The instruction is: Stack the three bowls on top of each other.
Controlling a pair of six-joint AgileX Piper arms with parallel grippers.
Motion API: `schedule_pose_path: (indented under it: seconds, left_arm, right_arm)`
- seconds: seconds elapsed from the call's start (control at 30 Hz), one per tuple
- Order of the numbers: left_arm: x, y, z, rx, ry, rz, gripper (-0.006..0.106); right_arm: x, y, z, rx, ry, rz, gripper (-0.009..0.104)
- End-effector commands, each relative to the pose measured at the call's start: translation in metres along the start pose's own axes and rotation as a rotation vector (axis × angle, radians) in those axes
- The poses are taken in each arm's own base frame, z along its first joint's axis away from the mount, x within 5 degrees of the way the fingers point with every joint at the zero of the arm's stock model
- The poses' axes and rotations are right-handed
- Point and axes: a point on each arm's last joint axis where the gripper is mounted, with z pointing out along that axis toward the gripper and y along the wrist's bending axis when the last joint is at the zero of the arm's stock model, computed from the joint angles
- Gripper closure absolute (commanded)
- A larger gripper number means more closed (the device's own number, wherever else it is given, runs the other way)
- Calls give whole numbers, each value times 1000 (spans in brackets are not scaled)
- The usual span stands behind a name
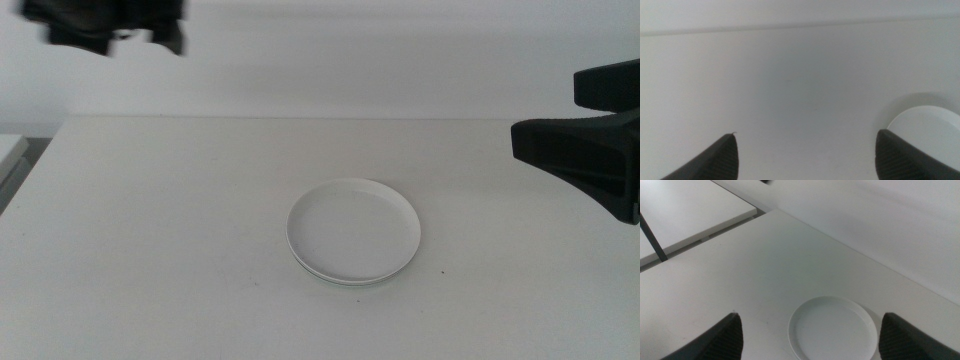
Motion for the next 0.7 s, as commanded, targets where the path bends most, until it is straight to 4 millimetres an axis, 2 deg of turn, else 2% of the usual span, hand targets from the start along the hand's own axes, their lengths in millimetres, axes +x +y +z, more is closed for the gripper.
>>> schedule_pose_path:
  seconds: [0.0,0.13,0.27,0.37,0.67]
  left_arm:
    - [27,5,-34,-22,-92,-4,7]
    - [74,10,-77,-19,-257,-10,7]
    - [105,14,-94,-29,-293,-18,7]
    - [112,17,-94,-40,-276,-24,7]
    - [110,17,-94,-42,-309,-17,7]
  right_arm:
    - [1,0,0,0,-5,-7,2]
    - [1,0,0,0,-5,-7,2]
    - [1,0,0,0,-5,-7,2]
    - [1,0,0,0,-5,-7,2]
    - [1,0,0,0,-5,-7,2]
